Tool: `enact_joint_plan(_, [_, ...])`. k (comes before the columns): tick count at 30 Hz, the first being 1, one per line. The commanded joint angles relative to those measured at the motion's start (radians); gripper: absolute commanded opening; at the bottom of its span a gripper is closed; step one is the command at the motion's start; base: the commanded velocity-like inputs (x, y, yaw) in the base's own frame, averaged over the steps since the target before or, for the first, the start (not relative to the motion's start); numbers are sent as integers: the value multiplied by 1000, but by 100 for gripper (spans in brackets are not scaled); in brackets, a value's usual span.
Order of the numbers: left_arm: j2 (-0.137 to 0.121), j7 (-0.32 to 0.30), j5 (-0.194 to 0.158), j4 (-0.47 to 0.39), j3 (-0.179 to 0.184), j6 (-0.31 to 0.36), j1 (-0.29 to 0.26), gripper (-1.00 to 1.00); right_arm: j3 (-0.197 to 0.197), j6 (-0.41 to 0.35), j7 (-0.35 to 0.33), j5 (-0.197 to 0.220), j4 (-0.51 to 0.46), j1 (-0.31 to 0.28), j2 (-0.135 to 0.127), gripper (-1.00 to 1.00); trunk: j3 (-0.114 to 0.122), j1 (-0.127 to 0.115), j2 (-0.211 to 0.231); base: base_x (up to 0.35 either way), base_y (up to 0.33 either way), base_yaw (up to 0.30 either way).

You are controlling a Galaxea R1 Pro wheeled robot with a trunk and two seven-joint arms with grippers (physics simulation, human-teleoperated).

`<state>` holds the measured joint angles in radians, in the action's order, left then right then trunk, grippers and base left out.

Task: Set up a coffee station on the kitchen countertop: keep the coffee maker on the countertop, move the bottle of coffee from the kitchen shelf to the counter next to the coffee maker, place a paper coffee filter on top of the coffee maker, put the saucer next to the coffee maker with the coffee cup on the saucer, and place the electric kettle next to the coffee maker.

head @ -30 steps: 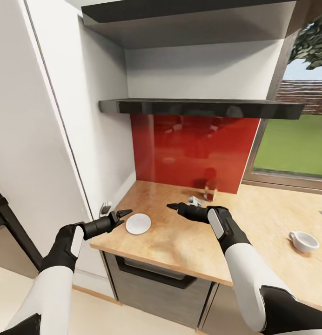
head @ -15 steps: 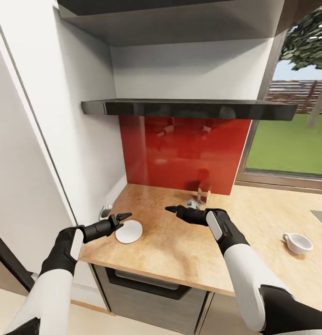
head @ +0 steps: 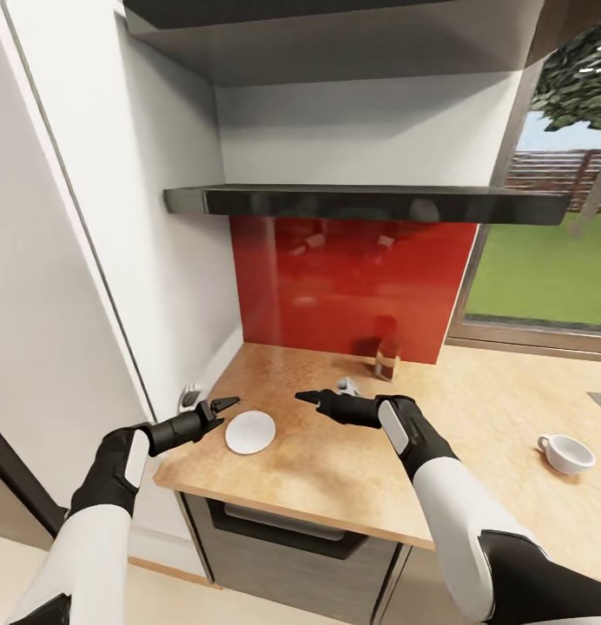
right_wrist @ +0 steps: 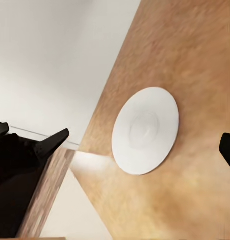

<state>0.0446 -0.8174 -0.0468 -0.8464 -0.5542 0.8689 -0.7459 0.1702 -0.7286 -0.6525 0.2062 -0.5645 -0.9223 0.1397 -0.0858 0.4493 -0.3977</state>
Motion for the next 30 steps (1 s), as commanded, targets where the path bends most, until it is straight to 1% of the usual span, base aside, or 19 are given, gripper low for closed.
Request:
enact_joint_plan(1, [0,0,-4,0,-4,9,-1,100,7,-6,-2,-1,0,-1,1,100,-2,1,-2,0,208,0])
enact_joint_plan(4, [0,0,-3,0,-4,8,-1,100,6,-6,-2,-1,0,-1,1,100,-2,1,-2,0,125,0])
enact_joint_plan(10, [0,1,1,0,-3,6,0,100,6,-6,-3,-2,0,-1,1,100,-2,1,-2,0,16,0])
enact_joint_plan(13, [1,38,-2,1,-3,6,24,100,6,-5,-3,-1,1,-1,1,100,-2,1,-2,0,0,0])
enact_joint_plan(15, [2,51,-3,1,-3,6,37,100,6,-5,-3,-1,6,-1,1,100,-2,1,-2,0,0,0])
enact_joint_plan(23, [6,64,1,1,-3,4,59,100,6,-5,-3,-1,33,-1,2,100,-2,1,-2,0,0,0])
enact_joint_plan(30, [6,82,-1,2,-3,4,63,100,6,-5,-3,-1,36,-1,3,100,-2,1,-2,161,0,0])
